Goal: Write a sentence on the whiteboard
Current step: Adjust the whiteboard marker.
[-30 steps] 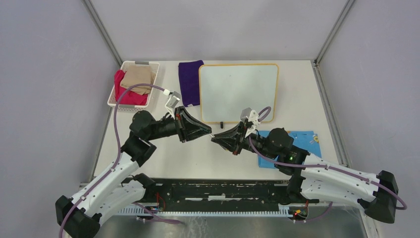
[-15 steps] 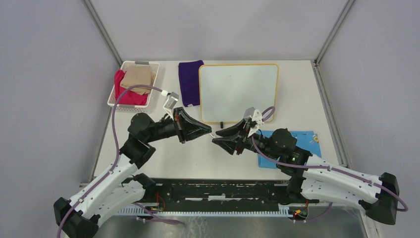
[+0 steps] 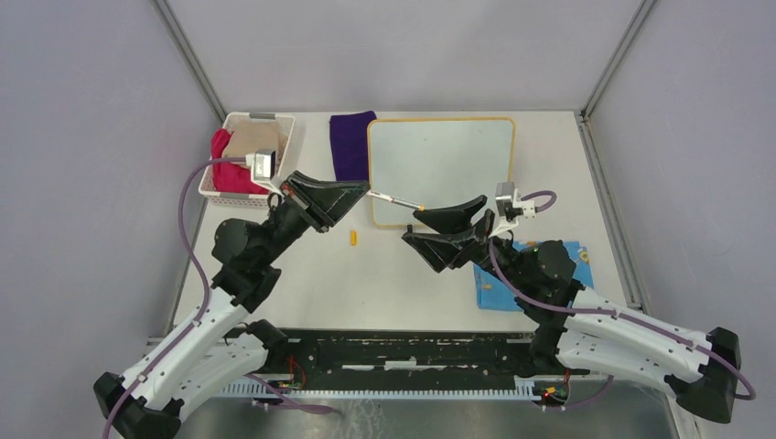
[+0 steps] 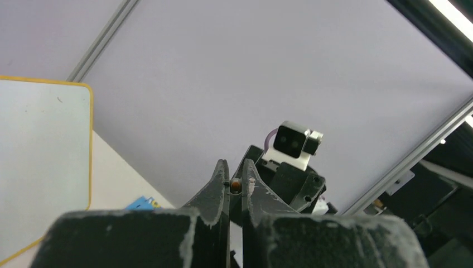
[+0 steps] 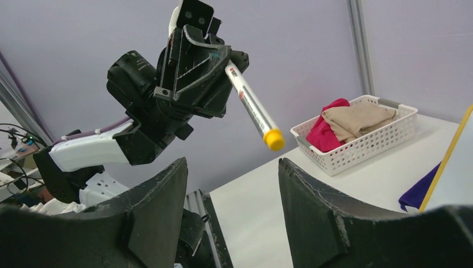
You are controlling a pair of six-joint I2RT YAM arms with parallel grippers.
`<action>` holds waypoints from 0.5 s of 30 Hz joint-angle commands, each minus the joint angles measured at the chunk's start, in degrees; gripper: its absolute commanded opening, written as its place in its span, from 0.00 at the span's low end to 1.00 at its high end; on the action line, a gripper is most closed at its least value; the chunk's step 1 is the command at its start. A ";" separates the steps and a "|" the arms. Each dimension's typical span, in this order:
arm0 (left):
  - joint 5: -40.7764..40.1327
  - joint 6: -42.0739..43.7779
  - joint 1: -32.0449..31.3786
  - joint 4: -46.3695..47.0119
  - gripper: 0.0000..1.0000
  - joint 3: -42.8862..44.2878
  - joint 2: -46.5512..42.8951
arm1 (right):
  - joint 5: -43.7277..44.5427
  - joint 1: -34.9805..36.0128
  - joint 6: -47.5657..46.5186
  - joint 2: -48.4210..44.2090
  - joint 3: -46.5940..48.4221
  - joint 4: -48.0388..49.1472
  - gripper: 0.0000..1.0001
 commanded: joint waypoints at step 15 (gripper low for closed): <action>-8.93 -15.95 -0.38 17.27 0.02 -2.43 5.04 | -7.83 -7.32 14.75 13.98 12.62 15.87 0.64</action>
